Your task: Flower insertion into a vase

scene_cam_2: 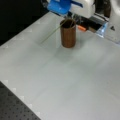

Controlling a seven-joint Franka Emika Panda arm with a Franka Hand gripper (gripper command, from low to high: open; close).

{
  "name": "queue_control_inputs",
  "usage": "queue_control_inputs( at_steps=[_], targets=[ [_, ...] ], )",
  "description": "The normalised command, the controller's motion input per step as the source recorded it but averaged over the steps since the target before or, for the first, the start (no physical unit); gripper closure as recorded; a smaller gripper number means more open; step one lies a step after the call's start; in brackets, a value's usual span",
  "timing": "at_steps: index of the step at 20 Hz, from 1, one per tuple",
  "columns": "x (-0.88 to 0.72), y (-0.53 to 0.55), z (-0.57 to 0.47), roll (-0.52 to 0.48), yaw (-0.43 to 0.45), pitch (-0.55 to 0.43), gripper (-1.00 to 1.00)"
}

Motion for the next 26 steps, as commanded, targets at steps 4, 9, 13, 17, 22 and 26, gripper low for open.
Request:
queue_control_inputs(
  at_steps=[4, 9, 13, 17, 22, 26],
  targets=[
    [-0.71, -0.3, -0.07, -0.045, 0.206, -0.154, 1.0],
    [-0.55, -0.25, -0.07, -0.121, 0.11, -0.159, 1.0],
    [-0.37, -0.19, -0.05, -0.203, 0.016, -0.14, 1.0],
    [-0.25, -0.14, -0.1, -0.179, 0.038, -0.116, 1.0],
    [-0.22, -0.17, -0.13, -0.155, 0.078, -0.116, 1.0],
    [-0.27, -0.2, -0.14, -0.104, 0.109, -0.137, 1.0]
  ],
)
